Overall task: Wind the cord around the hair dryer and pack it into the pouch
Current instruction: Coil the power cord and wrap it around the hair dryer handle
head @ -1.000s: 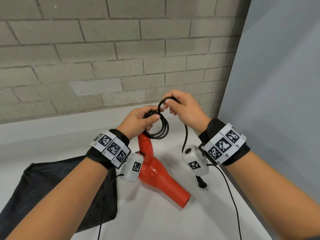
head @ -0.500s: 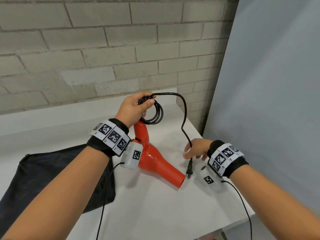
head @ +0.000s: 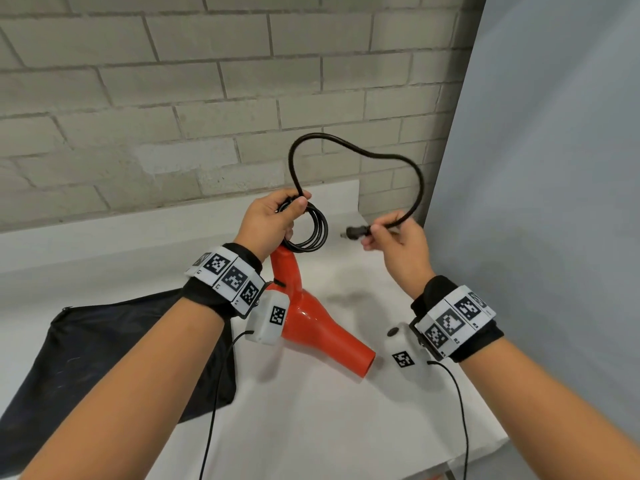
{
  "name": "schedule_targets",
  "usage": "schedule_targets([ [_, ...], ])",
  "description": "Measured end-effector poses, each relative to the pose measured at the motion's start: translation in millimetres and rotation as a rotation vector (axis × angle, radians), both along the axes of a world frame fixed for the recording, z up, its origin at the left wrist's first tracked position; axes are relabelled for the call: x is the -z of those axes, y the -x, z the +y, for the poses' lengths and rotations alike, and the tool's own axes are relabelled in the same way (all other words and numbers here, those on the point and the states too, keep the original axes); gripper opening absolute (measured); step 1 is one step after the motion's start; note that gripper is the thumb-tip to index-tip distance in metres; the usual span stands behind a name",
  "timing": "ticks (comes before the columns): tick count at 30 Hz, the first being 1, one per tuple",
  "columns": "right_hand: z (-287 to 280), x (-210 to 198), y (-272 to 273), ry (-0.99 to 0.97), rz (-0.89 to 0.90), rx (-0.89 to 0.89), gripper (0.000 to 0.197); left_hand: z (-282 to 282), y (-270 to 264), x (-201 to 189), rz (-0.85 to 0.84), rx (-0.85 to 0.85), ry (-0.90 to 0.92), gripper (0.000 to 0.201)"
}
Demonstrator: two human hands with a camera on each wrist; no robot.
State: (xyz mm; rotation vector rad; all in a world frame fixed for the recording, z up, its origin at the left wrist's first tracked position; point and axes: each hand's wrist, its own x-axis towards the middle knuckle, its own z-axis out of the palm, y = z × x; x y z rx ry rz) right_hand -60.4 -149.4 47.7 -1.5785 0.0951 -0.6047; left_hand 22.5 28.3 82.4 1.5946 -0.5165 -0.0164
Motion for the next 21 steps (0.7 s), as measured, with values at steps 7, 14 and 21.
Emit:
schedule_targets([
  [7, 42, -21, -7, 0.139, -0.136, -0.145, 0.025, 2, 5, -4, -0.075, 0.013, -0.123, 0.014],
  [14, 57, -12, -22, 0.551, -0.216, 0.103, 0.021, -2, 10, -7, -0.018, 0.098, -0.131, 0.016],
  [21, 48, -11, -33, 0.486, -0.065, -0.201, 0.033, -6, 7, -5, -0.054, 0.129, -0.127, 0.021],
])
